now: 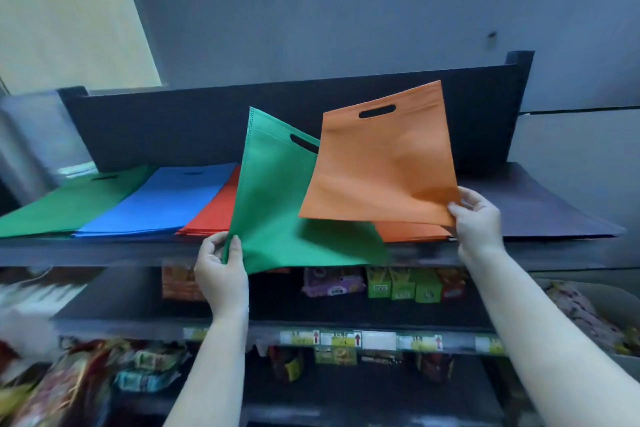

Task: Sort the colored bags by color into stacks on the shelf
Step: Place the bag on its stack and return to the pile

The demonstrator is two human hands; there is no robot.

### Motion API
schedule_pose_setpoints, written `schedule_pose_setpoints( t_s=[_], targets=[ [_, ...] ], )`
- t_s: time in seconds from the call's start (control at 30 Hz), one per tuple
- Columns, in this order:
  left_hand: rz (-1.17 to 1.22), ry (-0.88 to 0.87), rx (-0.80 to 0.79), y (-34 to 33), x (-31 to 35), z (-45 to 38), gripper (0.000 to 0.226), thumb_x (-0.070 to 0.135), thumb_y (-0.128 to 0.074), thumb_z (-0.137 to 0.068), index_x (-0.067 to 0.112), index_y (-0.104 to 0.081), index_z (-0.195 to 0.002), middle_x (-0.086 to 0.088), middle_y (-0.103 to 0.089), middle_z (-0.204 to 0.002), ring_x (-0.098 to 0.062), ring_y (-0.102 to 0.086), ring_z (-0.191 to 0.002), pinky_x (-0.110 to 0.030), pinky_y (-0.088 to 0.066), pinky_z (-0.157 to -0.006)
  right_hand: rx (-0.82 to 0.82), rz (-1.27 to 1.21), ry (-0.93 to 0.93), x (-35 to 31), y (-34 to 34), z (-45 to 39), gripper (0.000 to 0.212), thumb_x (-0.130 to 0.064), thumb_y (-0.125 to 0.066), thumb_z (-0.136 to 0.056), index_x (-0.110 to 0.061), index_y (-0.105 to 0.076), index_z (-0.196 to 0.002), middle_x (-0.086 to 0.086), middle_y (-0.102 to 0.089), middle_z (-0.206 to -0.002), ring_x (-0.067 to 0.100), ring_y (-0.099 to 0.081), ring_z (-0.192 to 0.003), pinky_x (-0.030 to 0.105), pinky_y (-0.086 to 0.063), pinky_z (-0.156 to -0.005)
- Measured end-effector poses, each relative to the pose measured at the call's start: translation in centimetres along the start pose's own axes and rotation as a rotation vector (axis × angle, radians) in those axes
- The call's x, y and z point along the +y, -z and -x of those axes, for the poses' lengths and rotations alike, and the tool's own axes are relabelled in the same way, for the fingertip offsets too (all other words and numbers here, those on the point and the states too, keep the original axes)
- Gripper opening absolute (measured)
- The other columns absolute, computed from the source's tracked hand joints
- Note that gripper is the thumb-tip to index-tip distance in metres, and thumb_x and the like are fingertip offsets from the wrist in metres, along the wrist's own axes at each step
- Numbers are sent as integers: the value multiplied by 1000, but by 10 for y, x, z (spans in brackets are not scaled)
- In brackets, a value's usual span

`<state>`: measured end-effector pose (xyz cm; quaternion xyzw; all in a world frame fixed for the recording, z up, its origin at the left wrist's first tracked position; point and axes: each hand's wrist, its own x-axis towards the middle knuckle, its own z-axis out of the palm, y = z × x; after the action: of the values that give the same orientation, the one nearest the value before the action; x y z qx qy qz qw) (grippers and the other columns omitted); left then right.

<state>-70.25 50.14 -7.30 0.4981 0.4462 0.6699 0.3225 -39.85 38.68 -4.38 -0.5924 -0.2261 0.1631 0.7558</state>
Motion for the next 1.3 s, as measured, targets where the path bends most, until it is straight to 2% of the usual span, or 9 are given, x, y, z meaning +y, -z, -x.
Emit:
schedule_pose_setpoints(
  t_s=[0.23,0.43,0.57,0.73,0.8,0.87,1.07,1.17,1.3],
  targets=[
    [-204,-50,22,24,-4,0,4,5,-58,-92,7,-60,-95,-3,-62,-93,-15,-58,-92,-25,-41,-78,-35,634,38,11,-17,-37,33,2,-51,-87,-3,-64,-117,17,-64,-118,33,-58,-108,36,-46,-87],
    [-281,-95,76,43,4,5,9,8,-58,-93,3,-61,-100,-2,-61,-97,-12,-55,-95,-23,-40,-79,-103,958,114,6,-20,-28,29,6,-46,-85,7,-59,-111,24,-61,-112,40,-55,-104,40,-46,-78],
    [-266,-164,131,58,13,0,7,10,-60,-92,8,-61,-99,-1,-61,-96,-13,-56,-94,-22,-40,-77,-262,1249,261,-5,-32,-21,41,-8,-52,-89,-6,-47,-129,14,-44,-137,33,-43,-122,40,-42,-85],
    [-223,-186,207,75,23,-11,4,16,-60,-92,15,-58,-95,-7,-64,-96,-22,-62,-90,-25,-45,-75,-586,967,439,-18,-86,22,38,-23,-58,-92,-11,-56,-128,7,-55,-132,23,-52,-117,33,-42,-93],
    [-217,-178,267,83,27,-18,3,19,-61,-92,19,-59,-94,-5,-65,-94,-1,-60,-84,-11,-43,-68,-688,850,440,-21,-113,44,36,-27,-60,-92,-11,-59,-124,5,-61,-124,17,-56,-109,27,-42,-89],
    [-193,-154,324,92,30,-28,3,22,-62,-91,22,-59,-92,-1,-64,-92,8,-57,-78,-5,-40,-62,-750,784,410,-22,-138,59,38,-30,-60,-92,-9,-60,-124,6,-62,-122,17,-56,-108,26,-42,-90],
    [14,-74,386,137,28,-75,15,15,-63,-91,28,-59,-83,8,-64,-85,-3,-61,-78,-16,-47,-67,-812,661,176,-10,-223,82,60,-35,-65,-88,0,-45,-133,14,-57,-126,28,-55,-115,38,-43,-99],
    [68,-31,388,162,15,-104,14,14,-63,-90,26,-60,-84,8,-66,-85,-8,-63,-80,-19,-49,-66,-822,515,9,2,-265,91,58,-21,-68,-88,5,-43,-134,15,-59,-116,26,-60,-101,39,-50,-92],
    [79,5,380,200,-5,-154,15,14,-64,-90,27,-61,-83,5,-68,-88,-14,-65,-84,-24,-52,-68,-827,300,-83,12,-326,109,33,9,-60,-86,11,-55,-118,25,-63,-109,25,-60,-84,26,-51,-64]
  ],
)
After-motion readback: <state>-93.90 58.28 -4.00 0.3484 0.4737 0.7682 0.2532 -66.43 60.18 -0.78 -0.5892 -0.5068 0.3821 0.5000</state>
